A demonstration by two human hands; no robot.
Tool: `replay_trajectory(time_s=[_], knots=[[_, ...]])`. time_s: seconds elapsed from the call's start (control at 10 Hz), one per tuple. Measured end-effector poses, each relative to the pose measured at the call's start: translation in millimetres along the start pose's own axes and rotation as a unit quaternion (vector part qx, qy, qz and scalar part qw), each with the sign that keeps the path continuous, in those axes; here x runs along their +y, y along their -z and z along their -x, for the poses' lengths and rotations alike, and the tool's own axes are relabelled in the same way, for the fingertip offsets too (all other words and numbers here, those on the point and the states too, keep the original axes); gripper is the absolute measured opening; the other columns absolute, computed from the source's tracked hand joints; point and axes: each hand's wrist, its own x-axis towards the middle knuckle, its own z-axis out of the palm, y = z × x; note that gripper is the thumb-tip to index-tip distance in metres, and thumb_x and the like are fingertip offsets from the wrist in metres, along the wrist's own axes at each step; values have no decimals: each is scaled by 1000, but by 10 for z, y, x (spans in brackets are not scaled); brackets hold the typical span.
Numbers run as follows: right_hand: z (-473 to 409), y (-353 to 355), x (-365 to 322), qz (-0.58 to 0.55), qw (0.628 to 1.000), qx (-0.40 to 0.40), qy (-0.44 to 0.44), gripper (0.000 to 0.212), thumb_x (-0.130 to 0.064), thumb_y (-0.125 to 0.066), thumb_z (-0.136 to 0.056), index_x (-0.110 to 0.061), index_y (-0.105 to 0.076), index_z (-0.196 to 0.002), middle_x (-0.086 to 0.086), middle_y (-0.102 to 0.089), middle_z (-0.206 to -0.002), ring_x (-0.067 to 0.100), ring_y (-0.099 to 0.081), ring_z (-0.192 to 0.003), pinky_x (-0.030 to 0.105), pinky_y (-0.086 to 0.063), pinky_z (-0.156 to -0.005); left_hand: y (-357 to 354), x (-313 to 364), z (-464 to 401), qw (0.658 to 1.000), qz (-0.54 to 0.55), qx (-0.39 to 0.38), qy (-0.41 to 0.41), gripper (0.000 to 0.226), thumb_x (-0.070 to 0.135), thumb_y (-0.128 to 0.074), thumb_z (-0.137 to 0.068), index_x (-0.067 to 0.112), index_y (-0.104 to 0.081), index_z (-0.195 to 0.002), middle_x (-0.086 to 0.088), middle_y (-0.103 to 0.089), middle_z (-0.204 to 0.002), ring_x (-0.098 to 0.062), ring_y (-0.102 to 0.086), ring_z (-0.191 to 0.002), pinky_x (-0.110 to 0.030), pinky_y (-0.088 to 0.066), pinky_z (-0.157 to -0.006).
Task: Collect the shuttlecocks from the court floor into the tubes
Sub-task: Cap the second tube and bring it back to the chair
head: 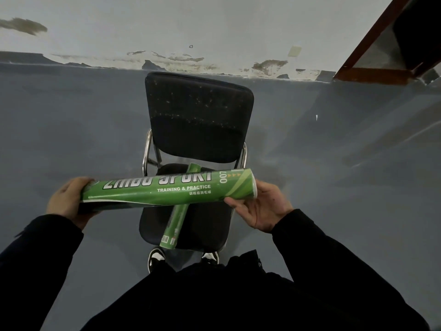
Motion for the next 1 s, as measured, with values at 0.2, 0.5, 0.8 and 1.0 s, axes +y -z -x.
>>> replay_trajectory(time_s=[0.2, 0.5, 0.8, 1.0], knots=[[21, -105, 134, 7, 996, 80, 31, 27, -17, -59, -95, -5, -70, -117, 23, -71, -119, 22, -74, -61, 38, -65, -64, -133, 89, 66, 995, -31, 22, -88, 18, 15, -56, -99, 22, -62, -83, 8, -63, -71, -5, -60, -62, -17, -51, -42], [65, -183, 301, -49, 997, 48, 35, 38, -14, -43, -103, -3, -79, -103, 20, -72, -119, 20, -76, -68, 38, -65, -70, 9, 228, -85, 997, 38, -5, -74, 8, 21, -65, -93, 22, -72, -97, 3, -66, -89, -9, -62, -81, -23, -62, -65], [77, -441, 166, 91, 942, 157, 284, 18, -13, -49, -102, -9, -66, -103, -1, -56, -67, 10, -50, -56, 25, -49, -56, -73, 54, -54, 988, 151, 12, 44, 19, 29, -42, -102, 23, -60, -99, 1, -61, -101, -15, -61, -87, -28, -61, -62], [77, -377, 50, 197, 897, 222, 326, 8, -10, -69, -92, -11, -75, -86, 1, -66, -68, 12, -57, -58, 25, -53, -54, 43, -13, 40, 992, 112, 40, 50, 13, 31, -57, -91, 24, -66, -84, 0, -63, -87, -17, -62, -79, -36, -51, -71]])
